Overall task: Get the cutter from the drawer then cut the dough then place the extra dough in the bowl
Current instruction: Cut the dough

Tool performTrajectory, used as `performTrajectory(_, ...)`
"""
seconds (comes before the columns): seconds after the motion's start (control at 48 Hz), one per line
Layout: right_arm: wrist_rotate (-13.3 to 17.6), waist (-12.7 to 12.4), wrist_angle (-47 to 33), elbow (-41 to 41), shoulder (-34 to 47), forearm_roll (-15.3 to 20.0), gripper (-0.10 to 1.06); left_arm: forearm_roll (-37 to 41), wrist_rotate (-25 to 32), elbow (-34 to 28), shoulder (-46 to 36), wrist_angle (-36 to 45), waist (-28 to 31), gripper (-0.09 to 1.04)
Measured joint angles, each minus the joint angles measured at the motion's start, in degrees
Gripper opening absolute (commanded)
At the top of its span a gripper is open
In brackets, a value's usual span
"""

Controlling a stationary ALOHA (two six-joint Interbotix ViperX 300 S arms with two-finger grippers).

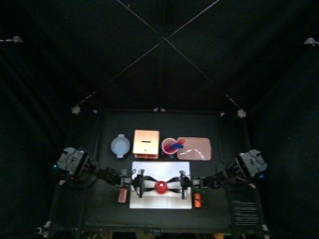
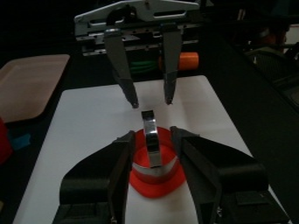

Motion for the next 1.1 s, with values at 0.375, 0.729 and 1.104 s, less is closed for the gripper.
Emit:
performTrajectory(0.375, 0.8, -3.2, 0.0, -0.7, 1.3, -4.3, 0.78, -1.4, 0.1, -2.3, 1.8, 3.3, 0.1, 0.78)
performTrajectory(0.729, 1.1, -3.2, 0.0, -1.8, 3.9, -4.3, 0.78, -3.5, 0.2, -2.6, 2.4, 4.0, 0.3, 0.77)
performTrajectory(1.104, 0.3, -2.8, 3.2, -3.2, 3.9, 0.7, 0.77, -3.8, 0.3, -2.6, 2.4, 4.1, 0.4, 0.76)
